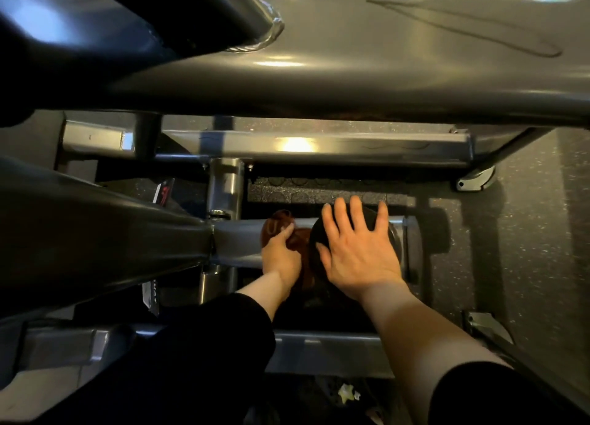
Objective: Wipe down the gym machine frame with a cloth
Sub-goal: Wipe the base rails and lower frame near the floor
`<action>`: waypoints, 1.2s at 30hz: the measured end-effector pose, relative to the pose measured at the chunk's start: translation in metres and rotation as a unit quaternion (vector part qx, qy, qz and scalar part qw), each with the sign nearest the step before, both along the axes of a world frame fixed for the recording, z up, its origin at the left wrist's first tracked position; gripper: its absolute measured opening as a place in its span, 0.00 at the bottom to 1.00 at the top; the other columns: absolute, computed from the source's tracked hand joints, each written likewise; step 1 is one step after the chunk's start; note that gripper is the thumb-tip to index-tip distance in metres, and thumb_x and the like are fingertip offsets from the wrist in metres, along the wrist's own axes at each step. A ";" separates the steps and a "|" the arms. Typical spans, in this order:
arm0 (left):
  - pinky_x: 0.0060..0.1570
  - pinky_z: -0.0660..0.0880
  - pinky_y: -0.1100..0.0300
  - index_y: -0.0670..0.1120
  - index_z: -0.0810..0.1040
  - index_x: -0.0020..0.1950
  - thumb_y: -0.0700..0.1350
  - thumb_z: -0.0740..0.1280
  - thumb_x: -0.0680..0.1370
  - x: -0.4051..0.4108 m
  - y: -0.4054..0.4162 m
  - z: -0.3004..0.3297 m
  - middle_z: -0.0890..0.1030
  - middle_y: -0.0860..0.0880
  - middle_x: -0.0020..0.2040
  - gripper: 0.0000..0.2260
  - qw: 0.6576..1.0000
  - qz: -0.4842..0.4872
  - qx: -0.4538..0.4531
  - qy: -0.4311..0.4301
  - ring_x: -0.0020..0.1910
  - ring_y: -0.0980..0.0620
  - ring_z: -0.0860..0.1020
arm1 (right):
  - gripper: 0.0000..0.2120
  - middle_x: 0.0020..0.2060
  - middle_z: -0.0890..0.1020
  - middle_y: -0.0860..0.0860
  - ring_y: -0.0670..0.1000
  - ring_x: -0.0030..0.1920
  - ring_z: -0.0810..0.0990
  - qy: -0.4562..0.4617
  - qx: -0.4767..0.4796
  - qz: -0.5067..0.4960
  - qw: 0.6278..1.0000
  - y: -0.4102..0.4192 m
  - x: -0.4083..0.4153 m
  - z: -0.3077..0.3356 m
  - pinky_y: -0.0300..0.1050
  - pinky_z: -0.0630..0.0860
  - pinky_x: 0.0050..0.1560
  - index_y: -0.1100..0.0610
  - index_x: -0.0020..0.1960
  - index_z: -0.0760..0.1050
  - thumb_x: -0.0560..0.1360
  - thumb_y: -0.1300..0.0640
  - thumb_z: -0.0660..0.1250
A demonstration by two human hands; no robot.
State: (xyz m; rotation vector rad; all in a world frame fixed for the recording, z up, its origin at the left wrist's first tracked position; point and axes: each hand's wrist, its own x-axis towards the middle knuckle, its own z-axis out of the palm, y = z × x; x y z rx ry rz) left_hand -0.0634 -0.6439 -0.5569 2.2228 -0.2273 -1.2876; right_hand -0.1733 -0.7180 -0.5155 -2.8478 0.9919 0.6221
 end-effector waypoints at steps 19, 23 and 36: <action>0.67 0.69 0.42 0.51 0.63 0.73 0.33 0.58 0.80 -0.050 0.029 0.270 0.72 0.47 0.64 0.24 0.959 0.031 -0.262 0.107 0.65 0.45 0.71 | 0.13 0.52 0.84 0.55 0.53 0.52 0.83 -0.421 0.623 -0.451 0.481 0.039 -0.034 0.192 0.49 0.80 0.52 0.55 0.65 0.75 0.82 0.56 0.59; 0.68 0.69 0.50 0.48 0.67 0.72 0.36 0.65 0.78 -0.072 0.065 0.321 0.74 0.47 0.66 0.24 0.939 -0.188 -0.270 -0.103 0.67 0.49 0.71 | 0.13 0.48 0.83 0.51 0.49 0.52 0.81 -0.507 0.398 -0.379 0.664 0.060 -0.086 0.230 0.50 0.77 0.55 0.53 0.57 0.79 0.77 0.65 0.62; 0.70 0.29 0.47 0.39 0.47 0.79 0.45 0.54 0.82 -0.089 0.206 0.324 0.47 0.40 0.79 0.28 0.664 -0.543 0.123 -0.498 0.79 0.45 0.43 | 0.28 0.79 0.47 0.53 0.56 0.78 0.40 -0.192 0.134 -0.180 0.955 0.188 -0.106 0.223 0.55 0.39 0.77 0.53 0.80 0.45 0.83 0.49 0.50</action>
